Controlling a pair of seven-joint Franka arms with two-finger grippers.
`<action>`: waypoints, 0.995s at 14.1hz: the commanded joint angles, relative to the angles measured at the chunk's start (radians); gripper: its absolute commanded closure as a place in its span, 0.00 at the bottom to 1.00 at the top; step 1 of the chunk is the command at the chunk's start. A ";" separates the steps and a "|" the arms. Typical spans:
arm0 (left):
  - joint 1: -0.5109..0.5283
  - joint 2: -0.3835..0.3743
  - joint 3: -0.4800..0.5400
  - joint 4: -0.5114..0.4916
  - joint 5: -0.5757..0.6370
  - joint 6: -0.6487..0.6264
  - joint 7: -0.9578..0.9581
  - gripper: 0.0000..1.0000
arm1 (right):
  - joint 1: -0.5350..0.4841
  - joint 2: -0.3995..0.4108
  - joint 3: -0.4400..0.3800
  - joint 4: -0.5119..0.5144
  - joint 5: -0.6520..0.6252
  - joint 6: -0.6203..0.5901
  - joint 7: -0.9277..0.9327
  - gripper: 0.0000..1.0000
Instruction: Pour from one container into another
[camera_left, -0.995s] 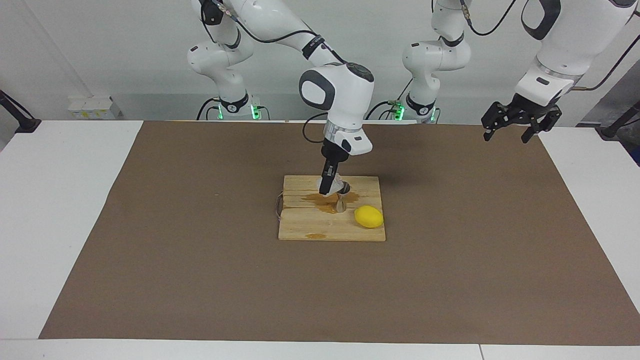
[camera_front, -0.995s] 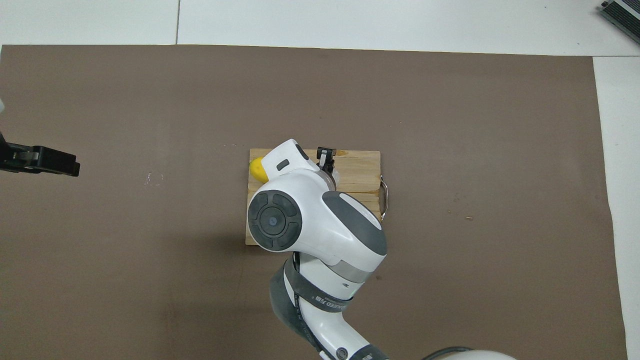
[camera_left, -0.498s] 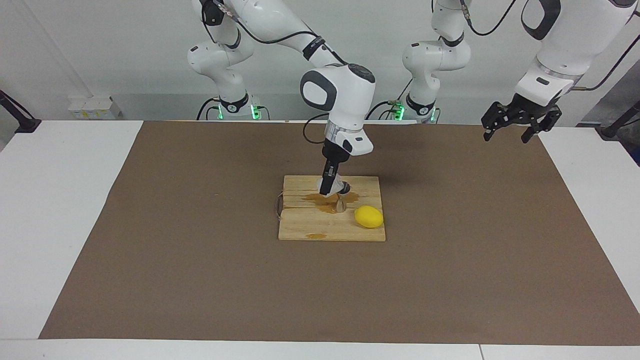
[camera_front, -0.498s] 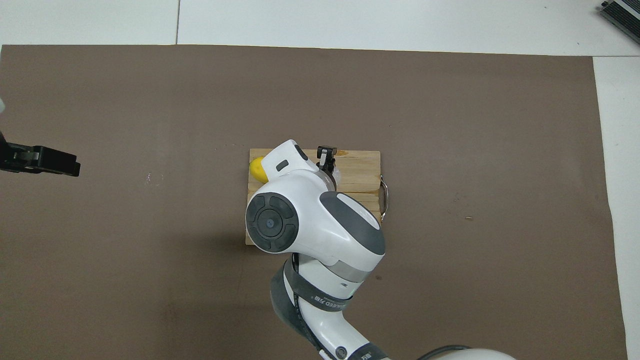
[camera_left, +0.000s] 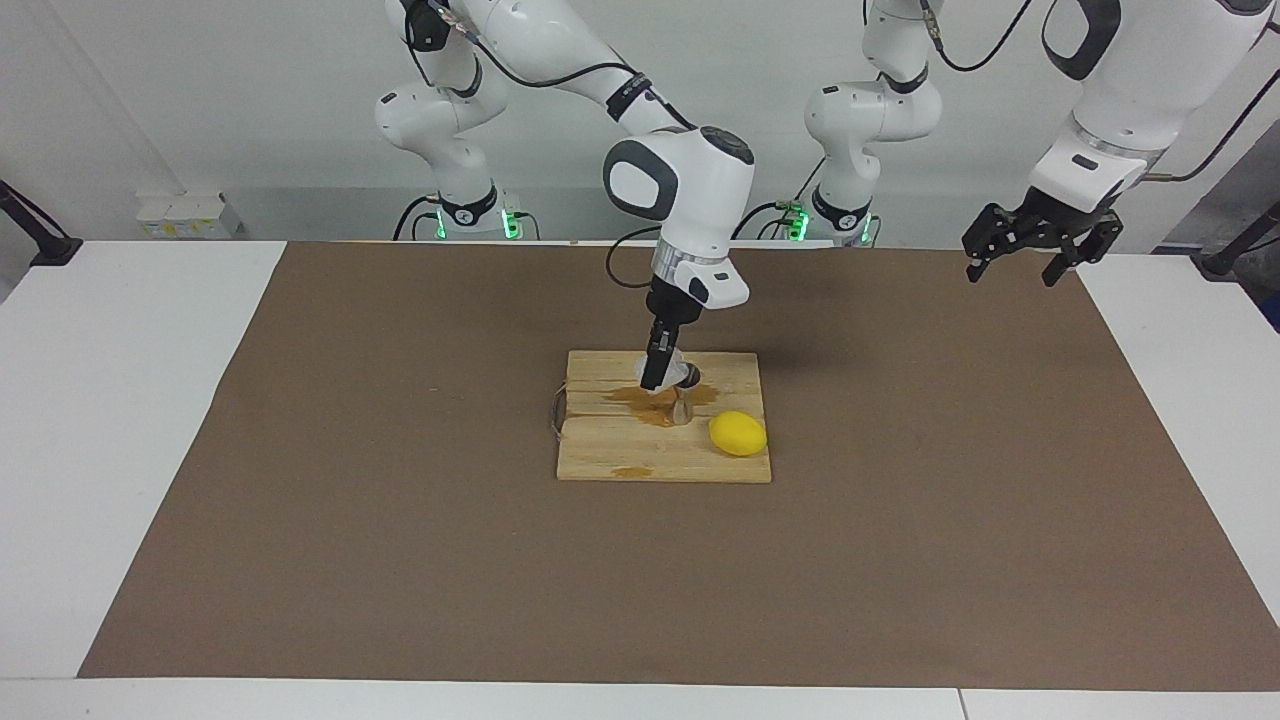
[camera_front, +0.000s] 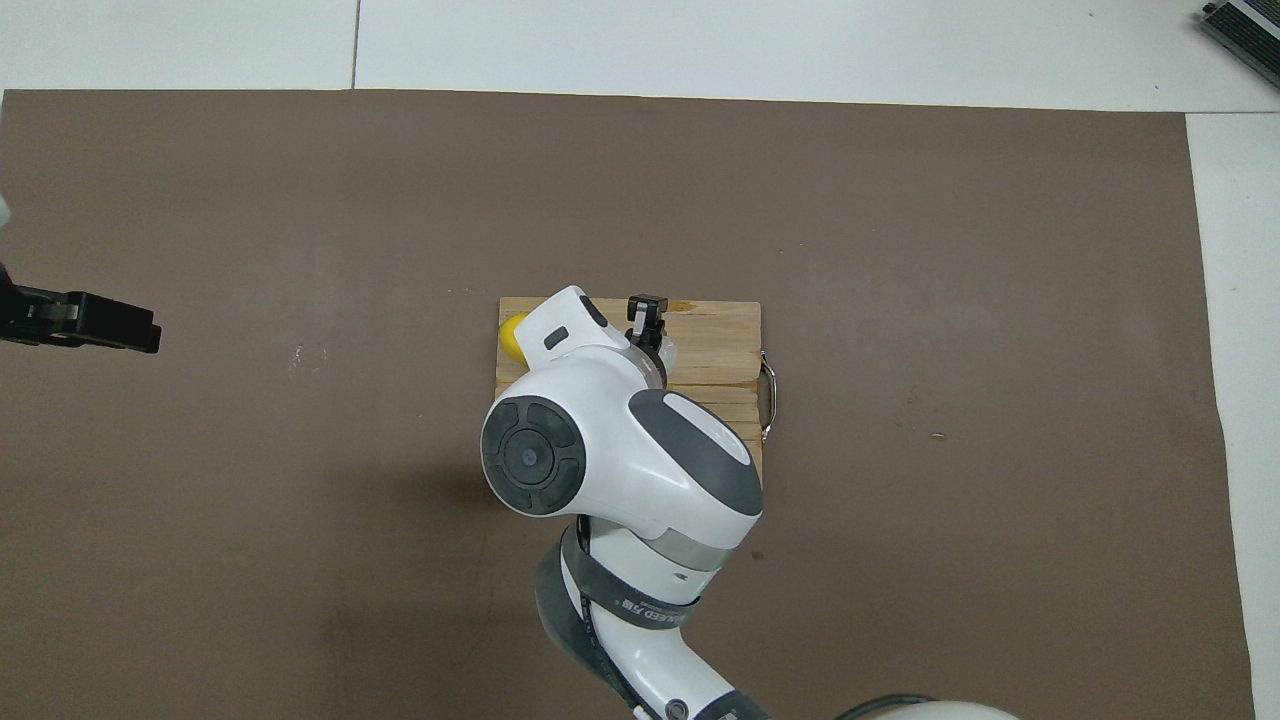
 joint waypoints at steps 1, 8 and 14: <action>-0.008 -0.006 0.004 -0.016 0.008 0.017 -0.006 0.00 | 0.019 0.002 0.002 -0.002 -0.046 -0.017 0.041 0.48; -0.010 -0.005 0.004 -0.016 0.008 0.017 -0.006 0.00 | 0.025 0.000 0.002 -0.009 -0.073 -0.017 0.063 0.49; -0.008 -0.005 0.004 -0.016 -0.005 0.017 -0.008 0.00 | 0.025 0.000 0.002 -0.009 -0.085 -0.018 0.067 0.50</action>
